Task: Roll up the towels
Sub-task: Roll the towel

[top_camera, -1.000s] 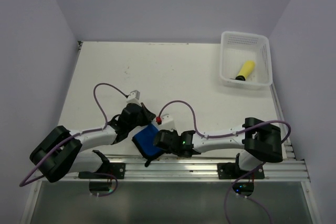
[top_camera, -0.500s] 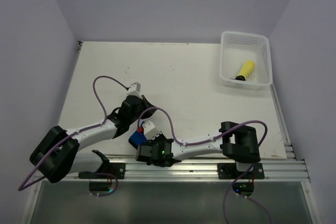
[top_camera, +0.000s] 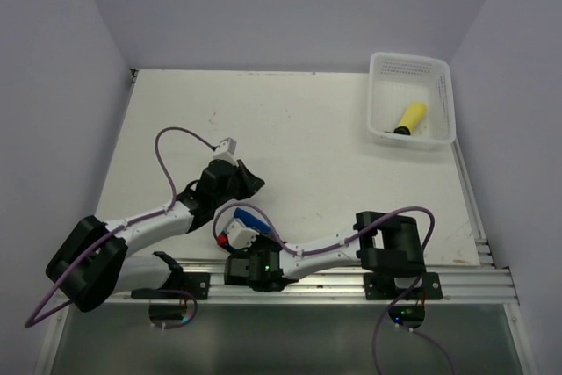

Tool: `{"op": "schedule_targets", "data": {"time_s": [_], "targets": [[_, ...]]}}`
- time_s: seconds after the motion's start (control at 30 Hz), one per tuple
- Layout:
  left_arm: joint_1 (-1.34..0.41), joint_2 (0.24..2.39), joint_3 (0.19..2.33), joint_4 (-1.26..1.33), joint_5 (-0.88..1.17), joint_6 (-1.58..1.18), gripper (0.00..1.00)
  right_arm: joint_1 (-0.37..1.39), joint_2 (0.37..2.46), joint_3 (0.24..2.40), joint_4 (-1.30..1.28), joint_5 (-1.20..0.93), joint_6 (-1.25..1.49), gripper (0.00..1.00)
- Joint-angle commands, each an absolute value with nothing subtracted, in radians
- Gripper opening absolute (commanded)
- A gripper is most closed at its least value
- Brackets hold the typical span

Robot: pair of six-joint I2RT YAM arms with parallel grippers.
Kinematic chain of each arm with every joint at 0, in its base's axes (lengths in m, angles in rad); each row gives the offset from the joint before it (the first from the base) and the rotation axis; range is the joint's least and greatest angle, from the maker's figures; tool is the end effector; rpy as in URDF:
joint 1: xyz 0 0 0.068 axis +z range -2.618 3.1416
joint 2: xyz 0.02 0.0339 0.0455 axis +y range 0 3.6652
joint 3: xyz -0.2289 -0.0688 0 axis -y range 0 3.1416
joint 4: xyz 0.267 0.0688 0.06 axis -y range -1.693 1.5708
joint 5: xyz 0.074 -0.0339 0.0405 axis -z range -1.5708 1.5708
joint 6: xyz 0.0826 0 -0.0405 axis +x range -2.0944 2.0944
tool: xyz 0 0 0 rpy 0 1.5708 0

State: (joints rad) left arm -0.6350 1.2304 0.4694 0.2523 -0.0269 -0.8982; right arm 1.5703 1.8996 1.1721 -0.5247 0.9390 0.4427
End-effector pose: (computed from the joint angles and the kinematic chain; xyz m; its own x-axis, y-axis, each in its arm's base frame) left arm 0.2550 -0.1851 0.1123 -0.6933 -0.4604 -0.5544 0.0509 0.7361 -0.6750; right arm 0.0668 0.3716 0.0808 -0.2534 -0.7497 -0.6113 -0.5333 0.6355 -0.5583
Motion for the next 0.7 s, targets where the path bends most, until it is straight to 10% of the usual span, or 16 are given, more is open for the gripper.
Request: {"op": "schedule_targets", "data": {"time_s": [0.0,0.67], "targets": [[-0.627,1.2,0.457,0.247,-0.005,-0.911,0.0,1.595,1.925,1.169,-0.471,1.002,0.316,0.0],[-0.627,1.198,0.384,0.256,0.035,-0.937,0.0,1.666,2.101,1.244,-0.512,1.19,0.233,0.0]]}}
